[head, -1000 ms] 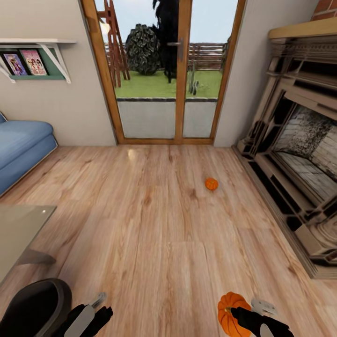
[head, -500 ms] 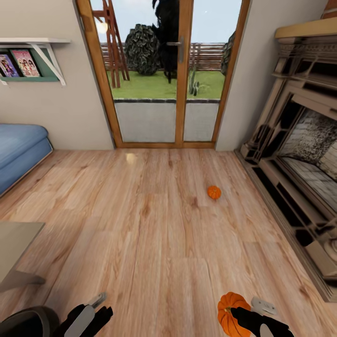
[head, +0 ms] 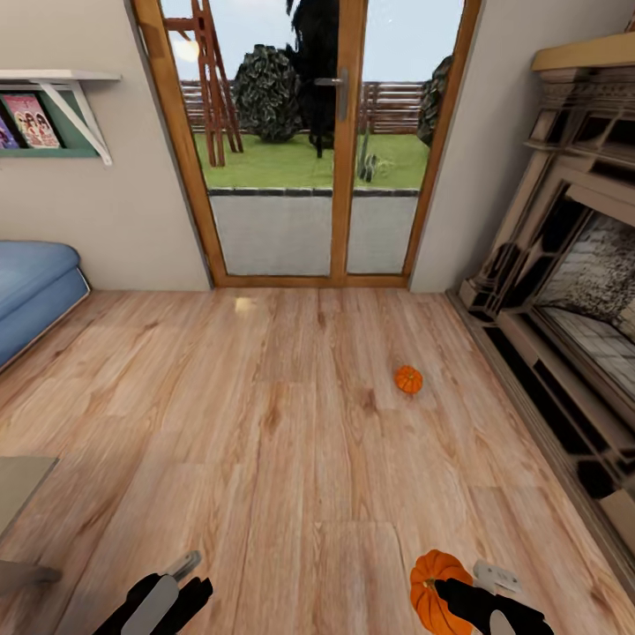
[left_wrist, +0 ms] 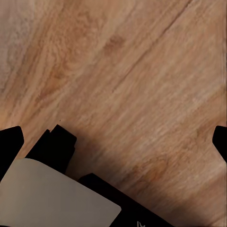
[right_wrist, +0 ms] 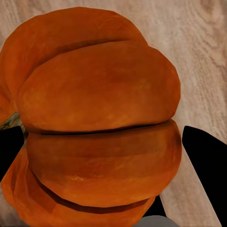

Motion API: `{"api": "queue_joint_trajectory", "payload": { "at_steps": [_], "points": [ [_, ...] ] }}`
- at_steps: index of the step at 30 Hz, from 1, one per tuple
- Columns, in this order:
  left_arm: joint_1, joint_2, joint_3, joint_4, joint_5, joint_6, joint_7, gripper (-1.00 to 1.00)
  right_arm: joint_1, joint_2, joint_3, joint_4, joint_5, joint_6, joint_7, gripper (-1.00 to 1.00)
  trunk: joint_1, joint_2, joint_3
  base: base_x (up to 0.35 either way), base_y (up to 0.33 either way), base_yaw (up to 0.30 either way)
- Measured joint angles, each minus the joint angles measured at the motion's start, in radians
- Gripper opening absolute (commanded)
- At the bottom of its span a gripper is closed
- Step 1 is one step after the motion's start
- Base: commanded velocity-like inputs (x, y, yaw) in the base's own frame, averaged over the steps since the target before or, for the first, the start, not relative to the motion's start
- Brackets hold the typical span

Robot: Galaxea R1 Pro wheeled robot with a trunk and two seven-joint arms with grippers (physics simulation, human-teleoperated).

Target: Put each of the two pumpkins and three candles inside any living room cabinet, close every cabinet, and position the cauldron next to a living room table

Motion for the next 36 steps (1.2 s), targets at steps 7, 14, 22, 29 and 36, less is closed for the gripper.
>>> {"api": "queue_joint_trajectory", "payload": {
  "at_steps": [7, 14, 22, 29, 36],
  "points": [
    [0.0, 0.0, 0.0, 0.0, 0.0, 0.0, 0.0, 1.0, 0.0, 0.0, 0.0, 0.0, 0.0, 0.0, 0.0, -1.0, 0.0, 0.0, 0.0, 0.33, 0.0, 0.0],
    [0.0, 0.0, 0.0, 0.0, 0.0, 0.0, 0.0, 1.0, 0.0, 0.0, -0.001, 0.0, 0.0, 0.0, 0.0, -1.0, 0.0, 0.0, 0.0, 0.33, 0.0, 0.0],
    [0.0, 0.001, -0.001, 0.0, 0.001, 0.0, 0.0, 1.0, 0.0, 0.0, 0.002, -0.001, 0.0, -0.002, 0.001, -1.0, 0.0, 0.0, 0.001, 0.33, 0.034, 0.0],
    [0.0, 0.001, -0.001, 0.0, 0.0, 0.0, 0.0, 1.0, 0.0, 0.0, 0.002, -0.001, 0.0, -0.002, 0.002, -1.0, 0.0, 0.0, 0.011, 0.33, 0.095, 0.0],
    [0.0, 0.001, -0.001, 0.0, 0.0, 0.0, 0.0, 1.0, 0.0, 0.0, 0.002, -0.001, 0.0, -0.002, 0.002, -1.0, 0.0, 0.0, 0.022, 0.33, 0.097, 0.0]
  ]
}}
